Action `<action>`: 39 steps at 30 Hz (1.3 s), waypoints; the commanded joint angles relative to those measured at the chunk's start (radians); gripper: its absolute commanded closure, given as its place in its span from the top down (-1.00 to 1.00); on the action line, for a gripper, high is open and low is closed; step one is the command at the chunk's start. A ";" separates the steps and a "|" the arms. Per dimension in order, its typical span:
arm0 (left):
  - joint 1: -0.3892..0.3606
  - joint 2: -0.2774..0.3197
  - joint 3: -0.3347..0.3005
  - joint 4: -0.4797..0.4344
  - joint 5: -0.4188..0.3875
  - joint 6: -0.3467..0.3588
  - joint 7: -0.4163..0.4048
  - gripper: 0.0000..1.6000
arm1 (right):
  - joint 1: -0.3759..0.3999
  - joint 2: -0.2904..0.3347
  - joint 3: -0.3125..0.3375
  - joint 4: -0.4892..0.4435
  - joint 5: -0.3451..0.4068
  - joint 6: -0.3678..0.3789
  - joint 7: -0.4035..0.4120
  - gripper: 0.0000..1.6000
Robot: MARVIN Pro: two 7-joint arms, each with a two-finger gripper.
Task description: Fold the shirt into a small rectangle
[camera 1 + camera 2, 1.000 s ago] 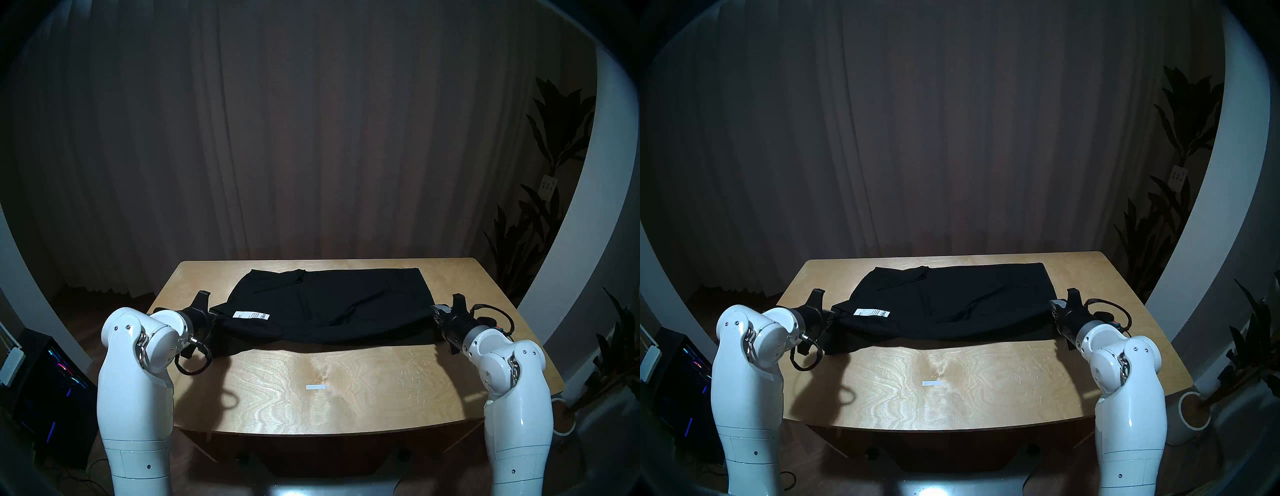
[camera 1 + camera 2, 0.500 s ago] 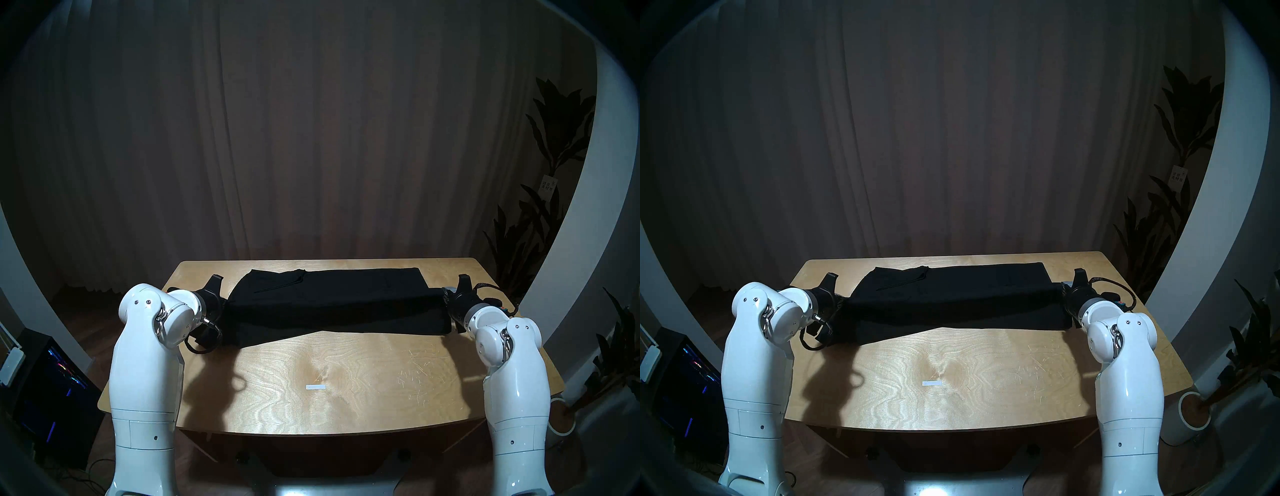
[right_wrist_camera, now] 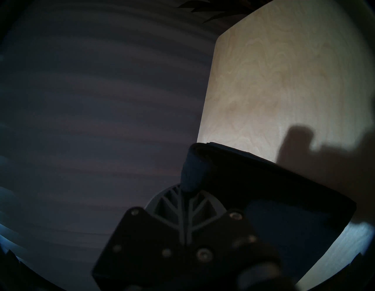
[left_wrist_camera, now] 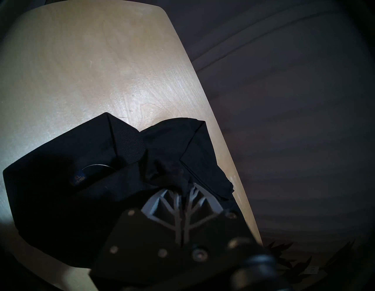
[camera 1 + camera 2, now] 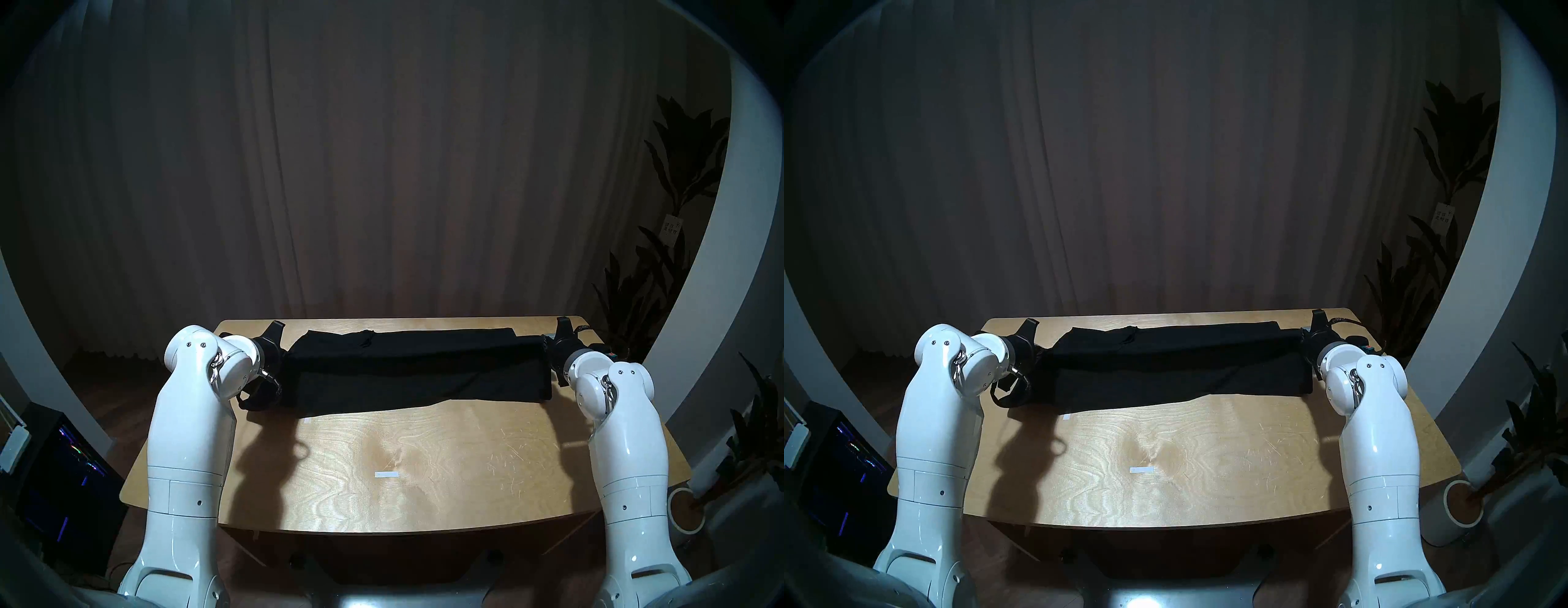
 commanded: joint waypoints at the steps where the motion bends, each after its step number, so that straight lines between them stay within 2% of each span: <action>1: -0.115 0.012 0.021 0.053 0.022 -0.006 -0.022 -1.00 | 0.116 0.043 -0.010 0.014 -0.024 -0.017 0.012 -1.00; 12: -0.213 0.015 0.061 0.207 0.055 -0.030 -0.044 -1.00 | 0.226 0.050 -0.081 0.139 -0.075 -0.030 -0.029 -1.00; 28: -0.335 0.003 0.125 0.351 0.100 -0.056 -0.060 -1.00 | 0.348 0.037 -0.148 0.301 -0.114 -0.055 -0.115 -1.00; 39: -0.417 -0.001 0.163 0.443 0.131 -0.070 -0.069 -1.00 | 0.411 0.029 -0.175 0.372 -0.126 -0.070 -0.155 -1.00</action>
